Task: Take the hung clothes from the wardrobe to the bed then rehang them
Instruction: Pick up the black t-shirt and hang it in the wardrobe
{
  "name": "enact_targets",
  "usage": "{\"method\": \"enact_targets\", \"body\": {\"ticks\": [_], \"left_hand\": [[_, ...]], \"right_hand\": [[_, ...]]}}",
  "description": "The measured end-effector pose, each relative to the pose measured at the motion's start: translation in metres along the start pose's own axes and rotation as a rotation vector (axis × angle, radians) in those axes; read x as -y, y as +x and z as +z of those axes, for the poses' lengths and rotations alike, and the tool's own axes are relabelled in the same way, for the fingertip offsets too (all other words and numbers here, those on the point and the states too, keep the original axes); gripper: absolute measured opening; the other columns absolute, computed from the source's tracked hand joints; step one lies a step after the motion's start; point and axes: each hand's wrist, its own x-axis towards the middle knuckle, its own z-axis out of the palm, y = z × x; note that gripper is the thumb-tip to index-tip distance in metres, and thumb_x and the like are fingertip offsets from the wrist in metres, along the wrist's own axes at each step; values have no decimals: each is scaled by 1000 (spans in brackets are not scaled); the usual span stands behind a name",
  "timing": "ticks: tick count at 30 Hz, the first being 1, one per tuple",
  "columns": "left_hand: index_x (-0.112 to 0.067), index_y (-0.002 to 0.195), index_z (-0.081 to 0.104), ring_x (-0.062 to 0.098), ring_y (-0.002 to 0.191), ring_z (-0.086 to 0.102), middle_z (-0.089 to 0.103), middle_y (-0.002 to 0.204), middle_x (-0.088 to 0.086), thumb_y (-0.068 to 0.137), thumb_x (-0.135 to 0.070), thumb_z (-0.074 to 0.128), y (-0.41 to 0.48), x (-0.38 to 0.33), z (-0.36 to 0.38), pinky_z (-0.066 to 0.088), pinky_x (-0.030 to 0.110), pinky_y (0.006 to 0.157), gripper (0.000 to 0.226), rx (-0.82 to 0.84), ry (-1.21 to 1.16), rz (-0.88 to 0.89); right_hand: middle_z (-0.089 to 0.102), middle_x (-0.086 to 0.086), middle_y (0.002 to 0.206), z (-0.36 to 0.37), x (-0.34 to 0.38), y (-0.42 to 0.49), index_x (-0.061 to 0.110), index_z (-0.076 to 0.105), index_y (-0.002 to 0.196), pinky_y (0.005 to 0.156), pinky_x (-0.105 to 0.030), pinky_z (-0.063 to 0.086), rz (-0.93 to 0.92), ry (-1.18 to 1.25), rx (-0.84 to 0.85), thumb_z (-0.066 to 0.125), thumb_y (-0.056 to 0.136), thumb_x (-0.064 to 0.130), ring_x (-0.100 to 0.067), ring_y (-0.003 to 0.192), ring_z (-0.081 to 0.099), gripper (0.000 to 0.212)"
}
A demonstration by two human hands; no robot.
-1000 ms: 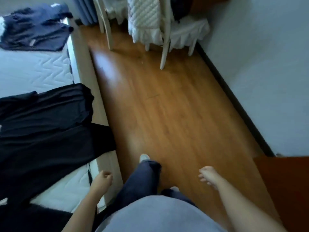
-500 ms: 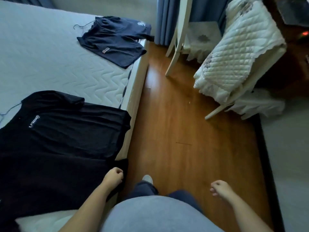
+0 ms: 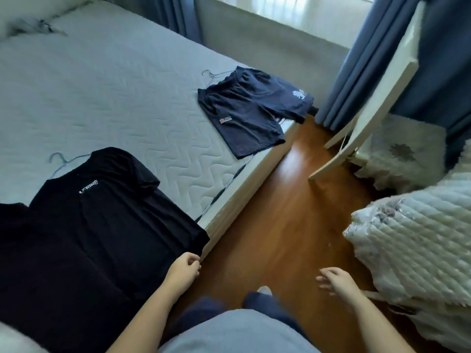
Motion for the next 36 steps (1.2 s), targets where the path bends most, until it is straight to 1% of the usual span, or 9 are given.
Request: {"method": "enact_targets", "body": {"ticks": [3, 5, 11, 15, 19, 21, 26, 30, 36], "left_hand": [[-18, 96, 56, 16, 78, 60, 64, 92, 4, 91, -11, 45, 6, -24, -4, 44, 26, 65, 14, -123, -122, -14], [-15, 97, 57, 17, 78, 61, 64, 90, 4, 90, -9, 48, 6, -28, -14, 44, 27, 67, 13, -225, -224, -45], [-17, 97, 57, 22, 91, 63, 64, 95, 4, 90, -10, 49, 10, 1, -58, 43, 29, 71, 13, -477, -416, -208], [-15, 98, 57, 22, 89, 62, 65, 98, 8, 89, -7, 47, 35, 20, -84, 41, 31, 76, 15, -578, -515, -283], [-13, 102, 57, 20, 92, 60, 62, 104, 8, 90, -8, 46, 67, 28, -118, 40, 28, 73, 17, -584, -636, -370], [-13, 107, 57, 18, 94, 59, 62, 106, 6, 90, -11, 46, 84, 37, -134, 40, 28, 75, 20, -594, -660, -397], [-15, 116, 54, 19, 104, 56, 59, 118, 6, 93, -17, 41, 132, 60, -177, 39, 26, 80, 27, -594, -590, -457], [-13, 119, 52, 20, 112, 53, 55, 125, 5, 94, -17, 39, 169, 71, -209, 39, 25, 81, 29, -586, -511, -492], [-11, 118, 53, 19, 108, 55, 55, 122, 5, 93, -20, 45, 254, 103, -265, 47, 29, 83, 28, -678, -340, -473]], "right_hand": [[61, -11, 80, -14, 70, 42, -6, 55, 109, 62, -31, 43, -71, -125, 31, 45, 94, 10, -22, 71, 56, 24], [58, -8, 71, -8, 114, 63, -11, 55, 109, 60, -28, 42, -123, -199, 53, 46, 93, 6, -22, 68, 55, 25], [58, -5, 67, 68, 213, 77, 1, 55, 102, 41, -20, 40, -250, -382, 238, 46, 94, 7, -16, 55, 53, 14], [63, -1, 73, 132, 251, 85, 8, 56, 99, 47, -20, 32, -289, -542, 332, 47, 94, 14, -18, 62, 59, 12], [65, -5, 82, 190, 297, 87, 10, 57, 95, 55, -23, 37, -314, -709, 372, 48, 93, 15, -24, 78, 59, 11], [64, -4, 78, 221, 322, 94, 5, 58, 100, 58, -25, 40, -345, -820, 385, 48, 93, 15, -21, 75, 58, 15], [61, -2, 74, 313, 381, 110, 6, 55, 101, 50, -22, 35, -401, -925, 456, 46, 93, 12, -15, 62, 56, 13], [65, -6, 86, 382, 421, 105, 10, 56, 99, 59, -23, 39, -452, -953, 554, 45, 94, 13, -18, 74, 60, 12], [64, -8, 100, 510, 467, 133, 12, 53, 107, 69, -25, 43, -573, -1024, 629, 42, 94, 13, -22, 88, 61, 17]]}}
